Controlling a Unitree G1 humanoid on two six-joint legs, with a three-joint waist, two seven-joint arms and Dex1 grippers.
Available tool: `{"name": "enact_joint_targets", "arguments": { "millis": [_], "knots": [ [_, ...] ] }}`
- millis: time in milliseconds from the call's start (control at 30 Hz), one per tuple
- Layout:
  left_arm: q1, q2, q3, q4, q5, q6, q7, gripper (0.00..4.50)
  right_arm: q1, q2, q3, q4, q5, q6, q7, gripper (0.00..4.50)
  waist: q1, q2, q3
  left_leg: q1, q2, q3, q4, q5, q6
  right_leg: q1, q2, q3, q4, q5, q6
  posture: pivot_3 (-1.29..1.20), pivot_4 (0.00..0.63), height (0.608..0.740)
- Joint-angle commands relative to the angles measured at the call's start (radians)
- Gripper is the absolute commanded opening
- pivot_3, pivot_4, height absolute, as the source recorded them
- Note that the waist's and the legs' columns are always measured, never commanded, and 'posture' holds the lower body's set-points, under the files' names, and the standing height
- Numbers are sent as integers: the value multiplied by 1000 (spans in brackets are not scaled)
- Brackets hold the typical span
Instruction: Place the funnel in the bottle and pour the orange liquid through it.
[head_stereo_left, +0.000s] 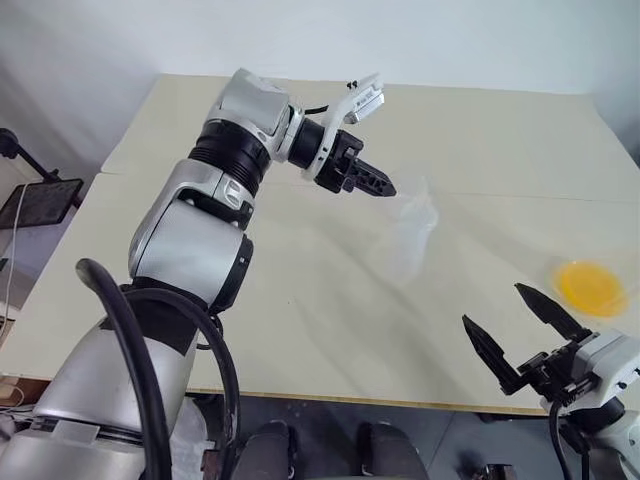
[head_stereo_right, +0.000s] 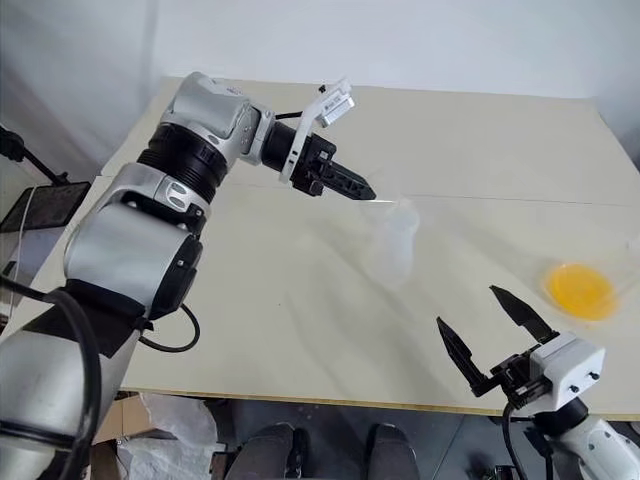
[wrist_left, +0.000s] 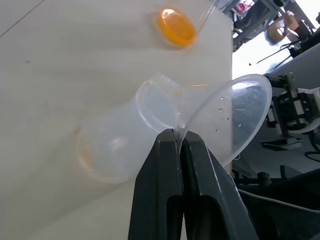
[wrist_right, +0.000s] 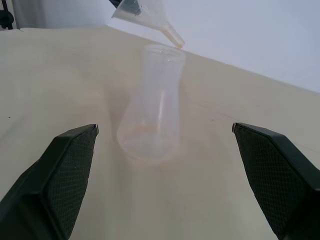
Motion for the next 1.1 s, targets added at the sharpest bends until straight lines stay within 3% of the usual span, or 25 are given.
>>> {"name": "enact_joint_targets", "arguments": {
  "millis": [33,233,733,833,1100],
  "knots": [
    [-44,-11,-14,4,40,-19,-44,21,1,13,8,0,-10,-34,-8,4500,-1,0,0,-1,0,0,0,0,0,-1,0,0,0,0,0,0,150,740],
    [-54,-34,-33,35,99,-50,-74,21,-19,20,33,3,-28,-38,-27,4500,-1,0,0,-6,-1,0,1,1,0,-6,0,0,1,0,0,0,150,740],
    [-65,-97,64,107,129,-98,84,21,-56,19,70,-7,-44,-20,-67,4500,-1,0,0,-6,-1,0,1,1,0,-6,0,0,2,0,0,0,150,740],
    [-64,-98,88,108,123,-99,96,647,-54,20,79,-14,-48,-17,-76,4500,-1,0,0,-6,-1,0,2,1,0,-6,0,0,2,0,0,0,150,740],
    [-57,-107,179,103,99,-146,177,3059,-72,14,96,-13,-53,-7,-89,4500,-1,0,0,-6,-1,0,2,1,0,-6,0,0,2,0,0,0,150,740]
  ]
}}
